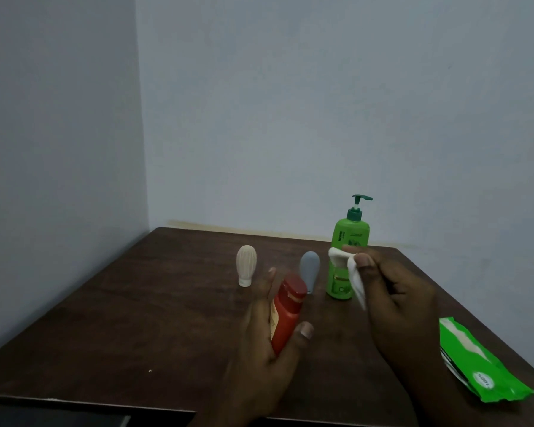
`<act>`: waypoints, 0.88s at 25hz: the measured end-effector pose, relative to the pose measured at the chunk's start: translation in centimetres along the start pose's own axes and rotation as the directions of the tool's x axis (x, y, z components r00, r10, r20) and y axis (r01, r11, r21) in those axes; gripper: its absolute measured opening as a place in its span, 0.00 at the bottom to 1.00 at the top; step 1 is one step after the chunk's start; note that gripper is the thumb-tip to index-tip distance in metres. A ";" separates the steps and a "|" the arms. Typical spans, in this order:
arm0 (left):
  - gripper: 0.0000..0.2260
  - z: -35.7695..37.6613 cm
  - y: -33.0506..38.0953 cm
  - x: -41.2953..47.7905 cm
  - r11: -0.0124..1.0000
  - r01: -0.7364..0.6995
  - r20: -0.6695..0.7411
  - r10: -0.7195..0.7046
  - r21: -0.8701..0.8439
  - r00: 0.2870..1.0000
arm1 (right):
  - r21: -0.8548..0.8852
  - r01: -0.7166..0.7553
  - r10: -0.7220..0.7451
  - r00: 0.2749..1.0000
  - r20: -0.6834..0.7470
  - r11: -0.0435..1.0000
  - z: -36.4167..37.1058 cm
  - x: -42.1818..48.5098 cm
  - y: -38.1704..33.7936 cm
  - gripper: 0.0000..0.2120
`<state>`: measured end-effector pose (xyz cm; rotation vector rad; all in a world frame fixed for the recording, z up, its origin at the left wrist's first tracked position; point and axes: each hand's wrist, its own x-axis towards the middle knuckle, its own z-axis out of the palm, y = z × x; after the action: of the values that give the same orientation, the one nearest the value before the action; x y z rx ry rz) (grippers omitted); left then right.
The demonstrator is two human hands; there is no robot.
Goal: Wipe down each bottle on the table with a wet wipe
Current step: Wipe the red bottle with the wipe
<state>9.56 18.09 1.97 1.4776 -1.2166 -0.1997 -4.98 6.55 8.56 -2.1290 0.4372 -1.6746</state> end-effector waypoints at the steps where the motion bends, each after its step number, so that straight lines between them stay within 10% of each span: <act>1: 0.32 -0.1 0.0 0.1 0.999 -0.011 -0.019 0.012 0.030 1.000 | 0.018 -0.017 0.017 1.000 -0.006 1.000 -0.2 0.0 -0.1 0.11; 8: 0.38 0.2 2.1 0.4 0.979 -0.161 -0.014 0.164 0.124 0.986 | 0.147 -0.038 0.013 0.985 0.170 0.988 -0.1 -0.8 -1.5 0.12; 11: 0.32 -0.2 3.3 0.5 0.980 -0.169 -0.031 0.174 0.107 0.984 | 0.055 0.213 -0.220 0.941 0.255 0.975 -0.2 -1.0 -2.8 0.13; 13: 0.30 -0.4 3.9 0.5 0.994 -0.094 -0.028 0.095 0.049 0.995 | -0.062 0.398 -0.361 0.879 0.311 0.915 -0.2 -0.5 -2.2 0.13; 17: 0.30 -0.9 4.6 0.7 0.971 0.193 0.152 -0.171 -0.138 0.973 | -0.094 0.304 -0.272 0.928 0.255 0.948 -0.5 0.5 -0.9 0.15; 22: 0.23 -2.8 4.6 0.1 0.753 0.329 0.391 -0.103 -0.571 0.915 | -0.220 0.444 -0.369 0.876 0.312 0.868 -0.5 0.7 -1.5 0.16</act>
<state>9.05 20.64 6.65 0.9970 -1.0796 -0.9698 -5.34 7.47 9.98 -2.7758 0.1545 -1.5755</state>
